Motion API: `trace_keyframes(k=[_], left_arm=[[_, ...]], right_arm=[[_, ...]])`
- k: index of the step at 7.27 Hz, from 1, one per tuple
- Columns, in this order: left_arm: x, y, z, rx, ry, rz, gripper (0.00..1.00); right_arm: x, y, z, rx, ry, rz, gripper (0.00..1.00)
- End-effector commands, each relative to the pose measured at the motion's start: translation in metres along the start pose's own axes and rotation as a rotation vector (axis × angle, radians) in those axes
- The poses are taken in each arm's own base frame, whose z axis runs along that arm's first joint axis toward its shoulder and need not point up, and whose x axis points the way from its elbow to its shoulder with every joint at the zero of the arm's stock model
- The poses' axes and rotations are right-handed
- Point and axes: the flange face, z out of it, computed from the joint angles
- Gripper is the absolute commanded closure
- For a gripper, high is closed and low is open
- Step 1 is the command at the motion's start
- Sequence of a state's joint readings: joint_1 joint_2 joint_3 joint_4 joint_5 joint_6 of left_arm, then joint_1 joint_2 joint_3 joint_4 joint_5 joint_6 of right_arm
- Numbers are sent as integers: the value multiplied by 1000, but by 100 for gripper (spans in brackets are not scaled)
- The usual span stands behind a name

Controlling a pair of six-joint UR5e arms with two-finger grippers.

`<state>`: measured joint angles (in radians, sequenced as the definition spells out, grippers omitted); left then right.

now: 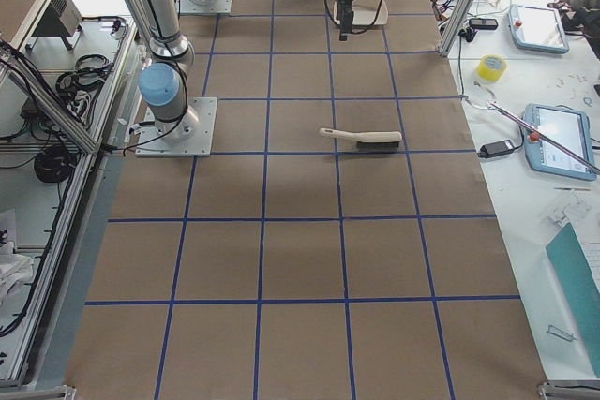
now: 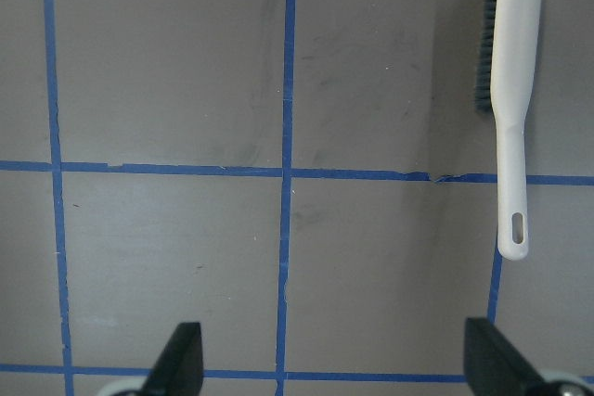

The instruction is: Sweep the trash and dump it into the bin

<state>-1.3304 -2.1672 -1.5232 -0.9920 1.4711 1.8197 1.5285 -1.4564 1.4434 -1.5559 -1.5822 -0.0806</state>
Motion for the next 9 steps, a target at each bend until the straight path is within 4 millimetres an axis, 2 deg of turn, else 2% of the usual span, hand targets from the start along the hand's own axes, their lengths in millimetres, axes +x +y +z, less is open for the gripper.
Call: trace_keyframes(k=[1,2,3,4,5,6,7,8,9], left_arm=[[1,-10,-29,-6,-34,-3,0],[2,-29,-53,-14,-67,18,1],[5,-53,-79,-2,-103,-72,17],[15,-77,-106,7,-116,-190,17],[34,-110,-139,21,-120,-333,17],[62,-149,-179,31,-118,-479,14],[94,-178,-210,27,-85,-578,7],[127,-183,-235,-20,-73,-756,7],[165,-182,-252,-68,-32,-912,7]], right_arm=[[-6,1,3,-6,2,-8,1],[-6,1,3,-6,2,-8,1],[-6,1,4,-7,2,-8,1],[-6,1,4,-4,4,-12,1],[-6,0,4,-3,2,-17,1],[-6,0,3,-1,2,-17,1],[-6,0,1,5,3,-17,1],[-6,0,-2,9,5,-12,0],[-6,-1,-2,9,6,-12,0]])
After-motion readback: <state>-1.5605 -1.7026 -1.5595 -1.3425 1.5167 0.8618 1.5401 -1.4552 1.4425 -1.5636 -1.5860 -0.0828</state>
